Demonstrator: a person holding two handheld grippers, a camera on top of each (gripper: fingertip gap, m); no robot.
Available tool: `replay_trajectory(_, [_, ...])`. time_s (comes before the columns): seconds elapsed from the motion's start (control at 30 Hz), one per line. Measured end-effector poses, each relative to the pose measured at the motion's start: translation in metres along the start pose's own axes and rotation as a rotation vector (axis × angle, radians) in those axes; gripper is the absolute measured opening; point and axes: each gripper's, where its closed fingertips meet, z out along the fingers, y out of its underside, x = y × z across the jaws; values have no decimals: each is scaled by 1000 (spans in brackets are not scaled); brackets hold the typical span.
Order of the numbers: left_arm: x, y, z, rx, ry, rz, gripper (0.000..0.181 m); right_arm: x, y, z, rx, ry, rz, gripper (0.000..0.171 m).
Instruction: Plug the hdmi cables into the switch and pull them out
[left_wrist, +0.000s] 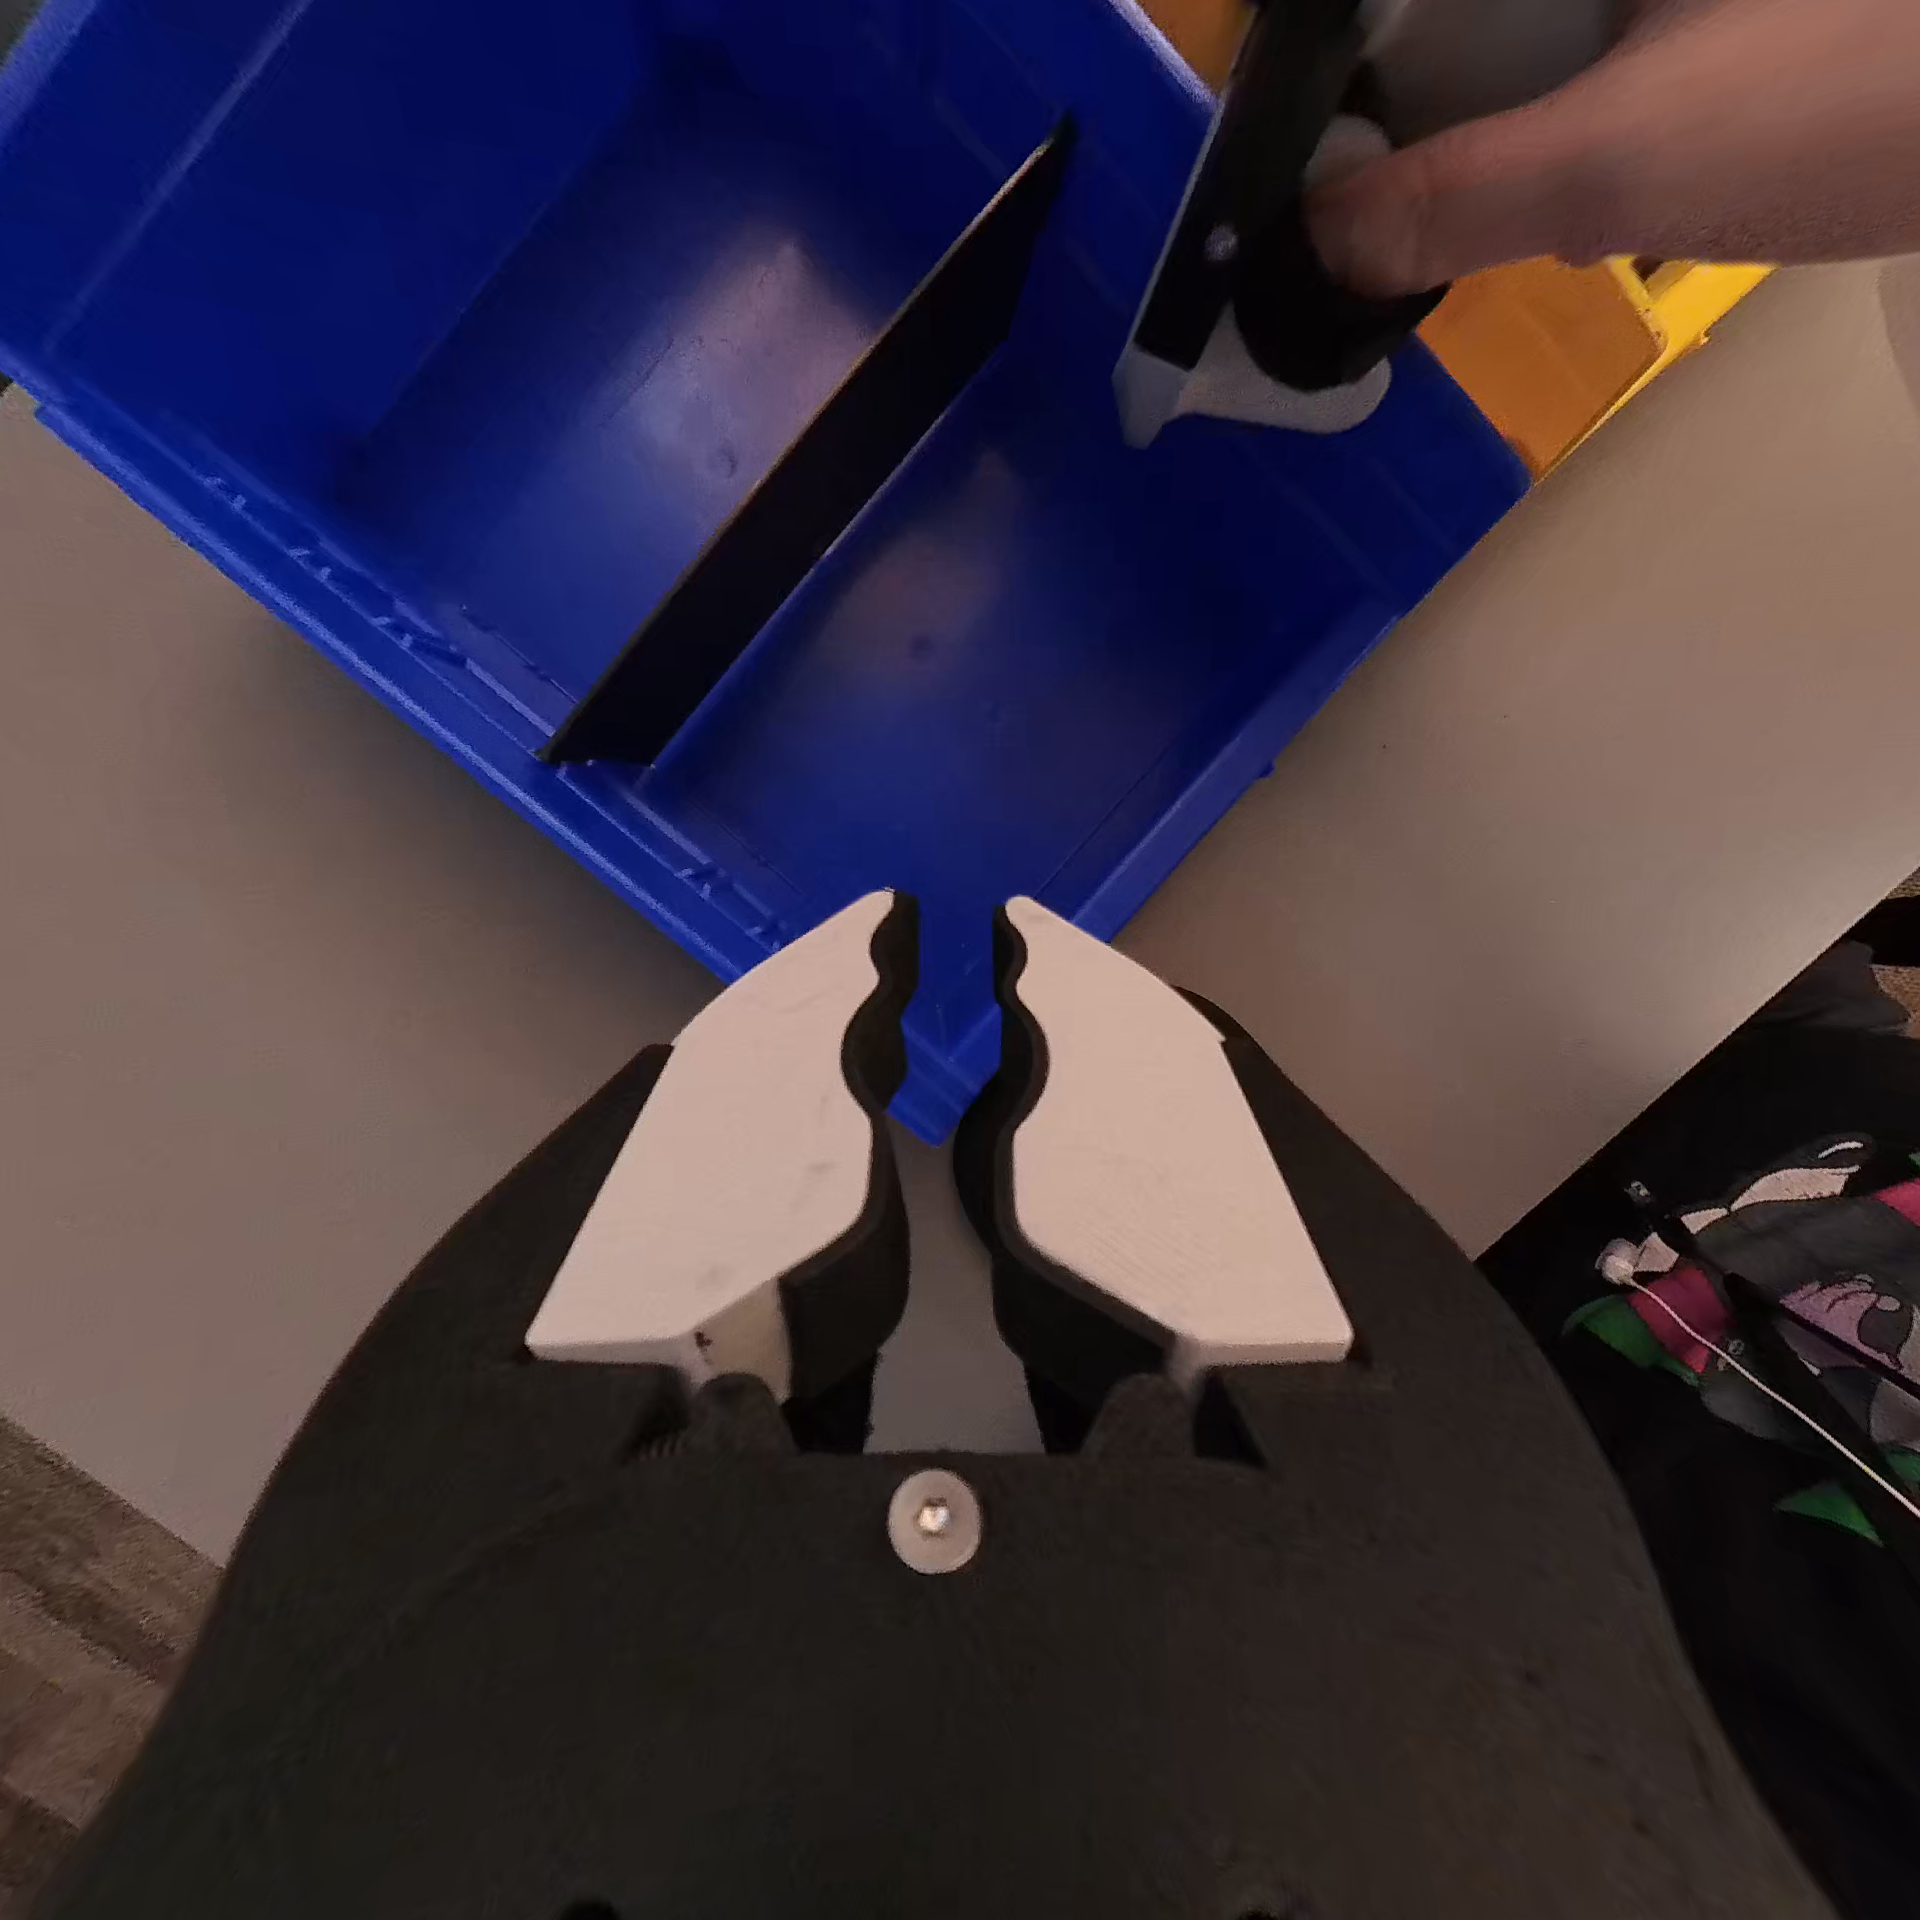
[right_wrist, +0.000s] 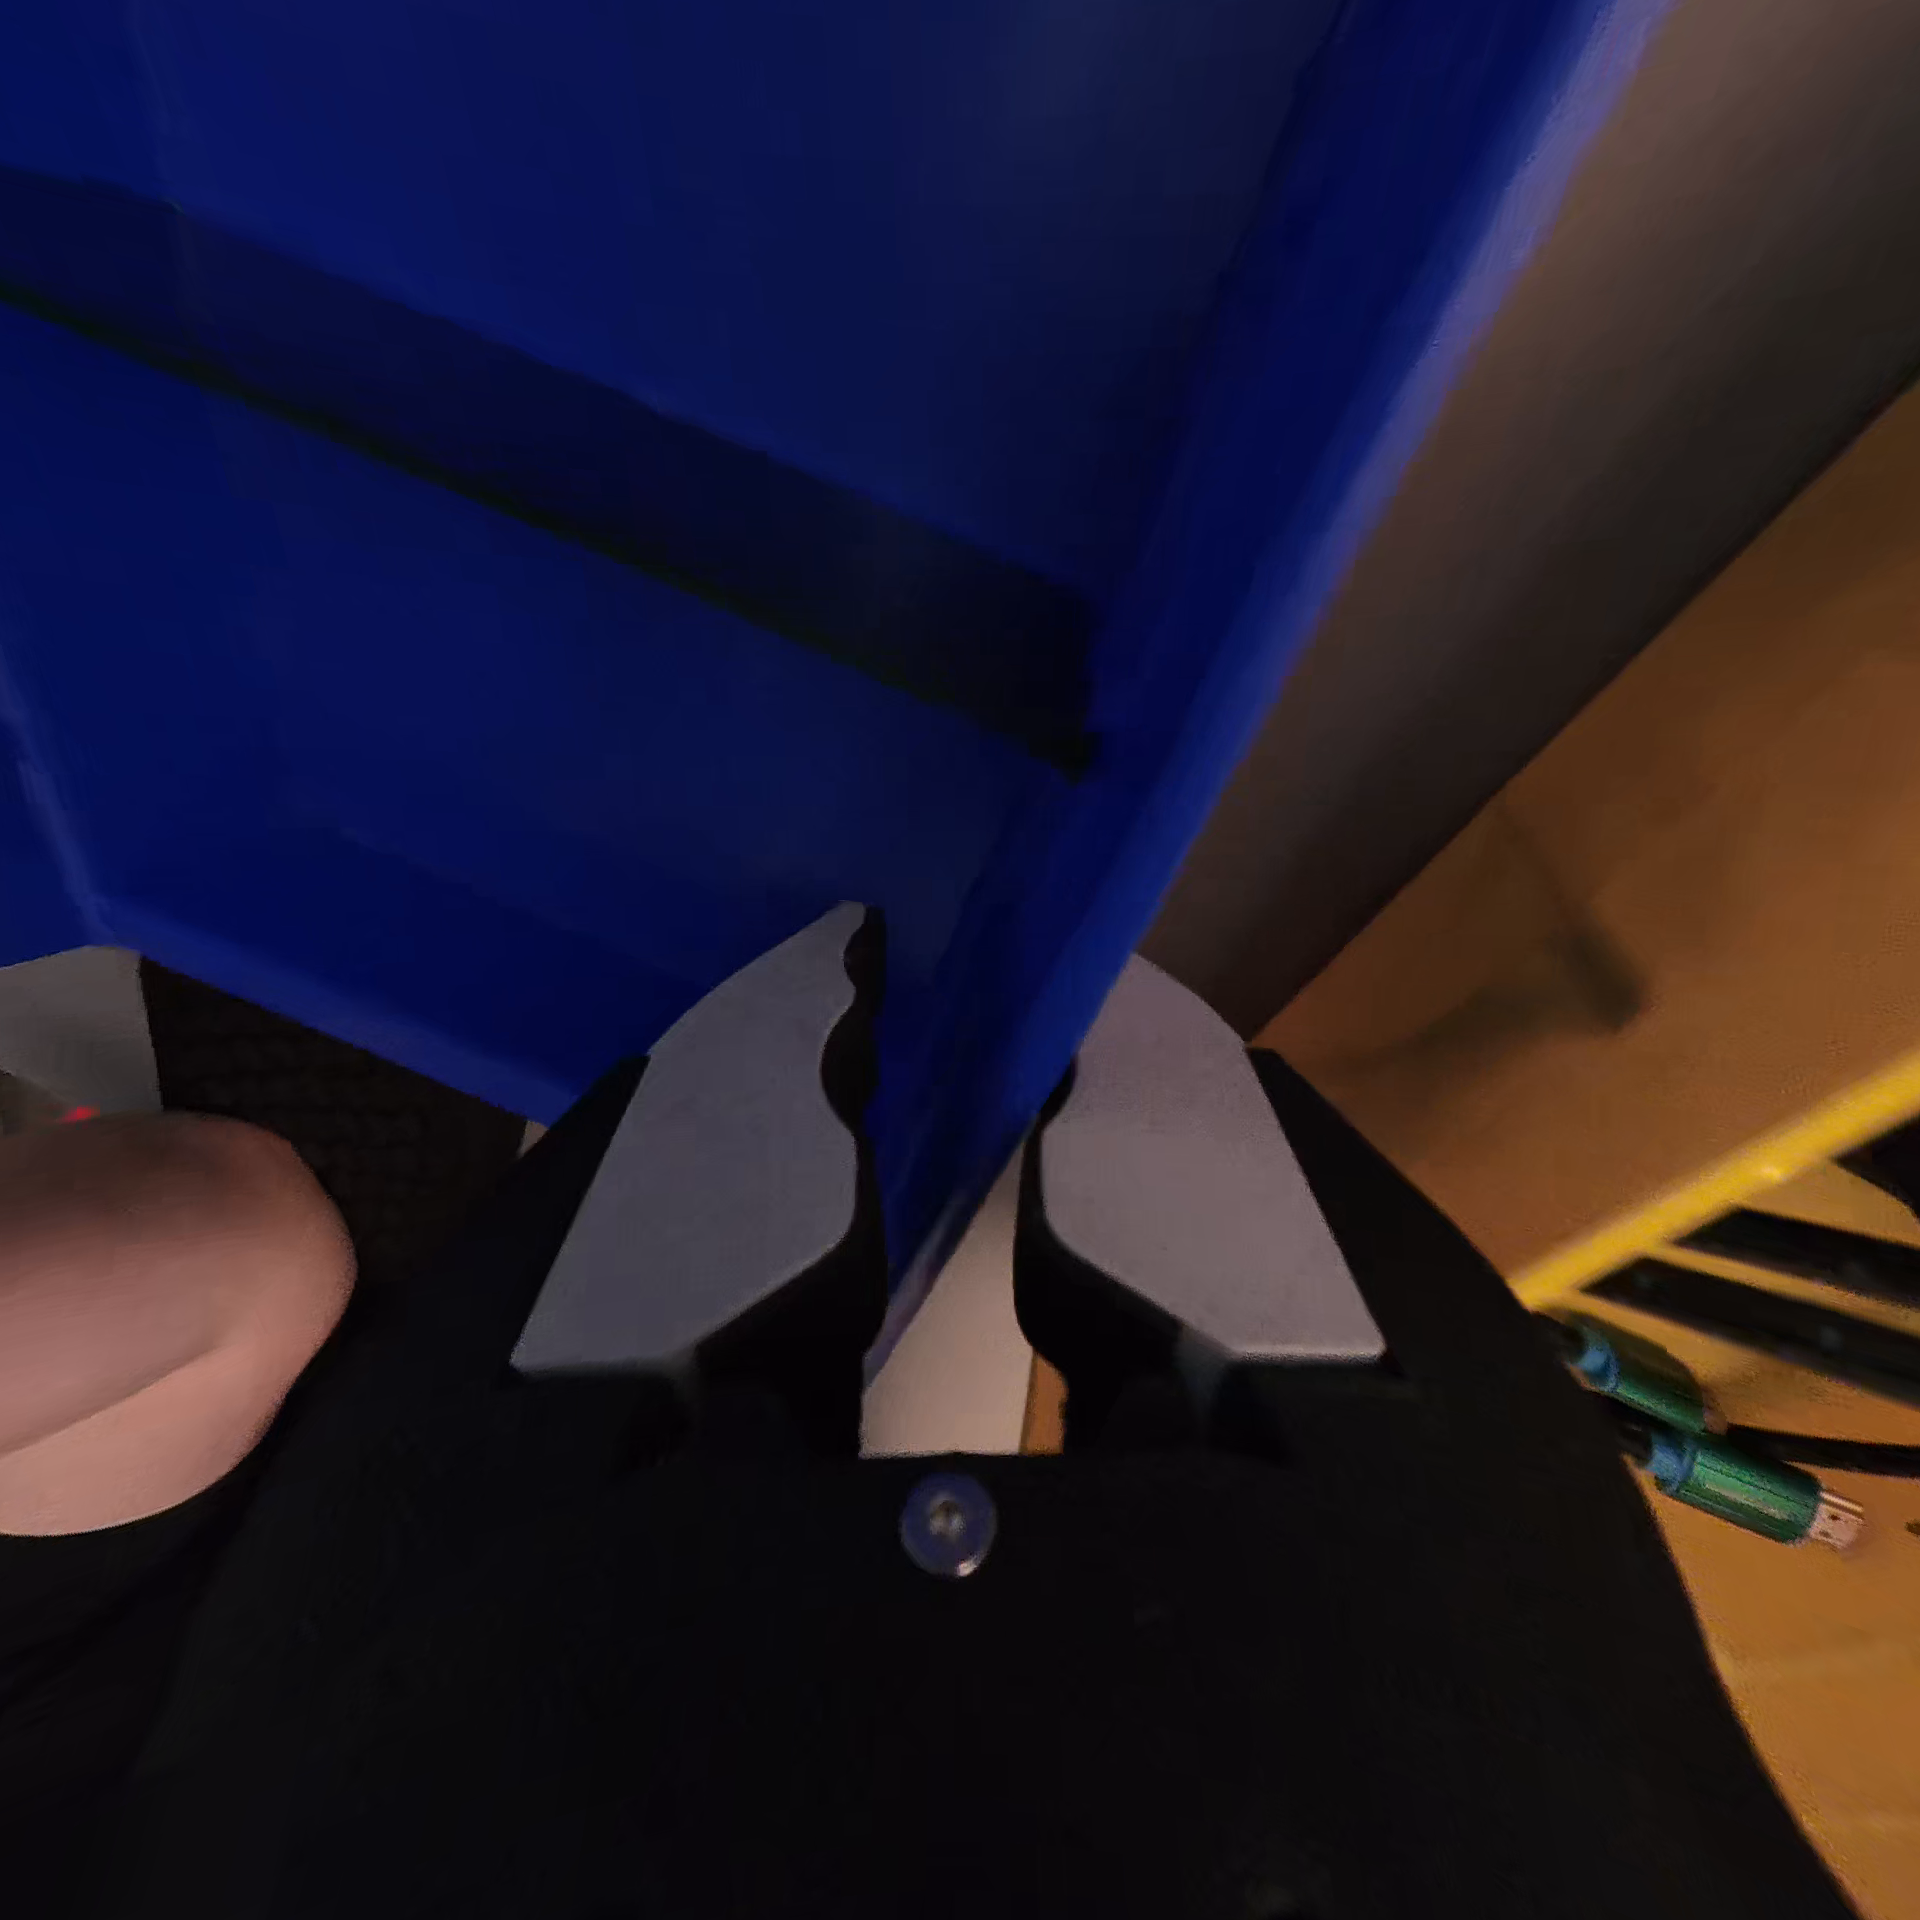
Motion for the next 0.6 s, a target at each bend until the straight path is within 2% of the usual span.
replay_trajectory(0.07, [1, 0, 0, -3, 3, 8, 13, 3, -4, 4, 9, 23, 7, 14])
replay_trajectory(0.3, [-1, -4, -11, 54, -24, 18, 12, -4, -13, 2, -18, -46, 23, 9])
replay_trajectory(0.4, [-5, -11, -25, 128, -67, 13, 11, -11, -13, -7, -45, -66, 3, 9])
replay_trajectory(0.5, [-16, -32, -60, 329, -194, -4, 20, -20, -11, -25, -58, -74, -32, 9])
replay_trajectory(0.6, [-18, -55, -124, 677, -285, -65, 28, -29, -11, -61, -36, -91, -70, 8])
